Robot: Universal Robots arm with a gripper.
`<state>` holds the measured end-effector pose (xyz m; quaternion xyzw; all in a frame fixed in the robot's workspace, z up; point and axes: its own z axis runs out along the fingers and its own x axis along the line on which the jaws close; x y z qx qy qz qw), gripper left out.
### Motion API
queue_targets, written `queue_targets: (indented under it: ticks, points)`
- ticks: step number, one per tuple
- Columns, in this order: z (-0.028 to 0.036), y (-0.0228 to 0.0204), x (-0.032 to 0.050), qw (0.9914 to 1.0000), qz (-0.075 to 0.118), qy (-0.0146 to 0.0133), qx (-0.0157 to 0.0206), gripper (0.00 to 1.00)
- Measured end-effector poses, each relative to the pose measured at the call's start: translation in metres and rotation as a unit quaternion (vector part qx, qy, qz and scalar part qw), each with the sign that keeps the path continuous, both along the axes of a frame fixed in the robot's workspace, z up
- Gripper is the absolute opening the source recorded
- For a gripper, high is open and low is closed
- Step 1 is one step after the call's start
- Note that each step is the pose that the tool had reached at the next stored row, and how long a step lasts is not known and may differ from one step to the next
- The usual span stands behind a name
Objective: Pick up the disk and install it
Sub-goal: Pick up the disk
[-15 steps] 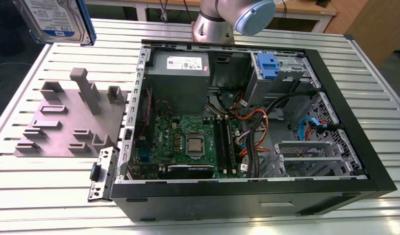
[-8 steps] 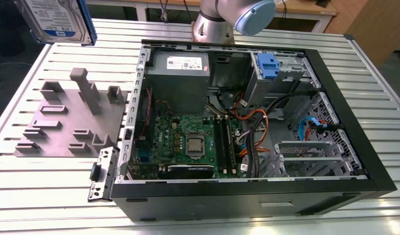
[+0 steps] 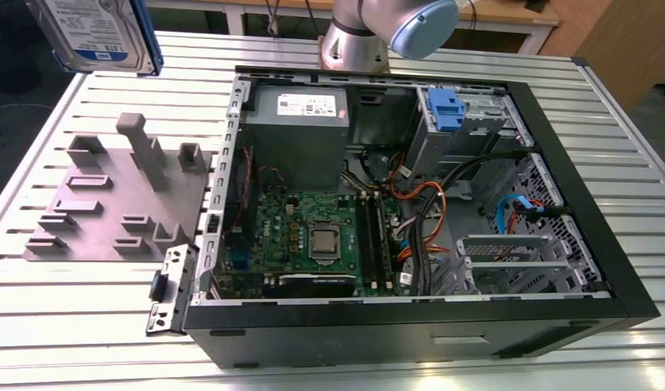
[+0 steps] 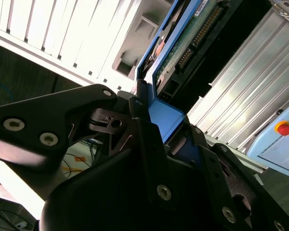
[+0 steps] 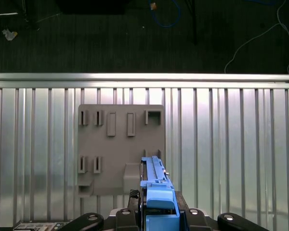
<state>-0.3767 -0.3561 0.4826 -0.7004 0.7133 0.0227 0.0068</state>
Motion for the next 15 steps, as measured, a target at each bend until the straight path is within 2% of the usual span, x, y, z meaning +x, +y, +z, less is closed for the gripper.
queue_targets:
  ticks: [15]
  points:
    - [0.0000, 0.0000, 0.0053, 1.00000, 0.000, 0.0000, 0.0000, 0.37]
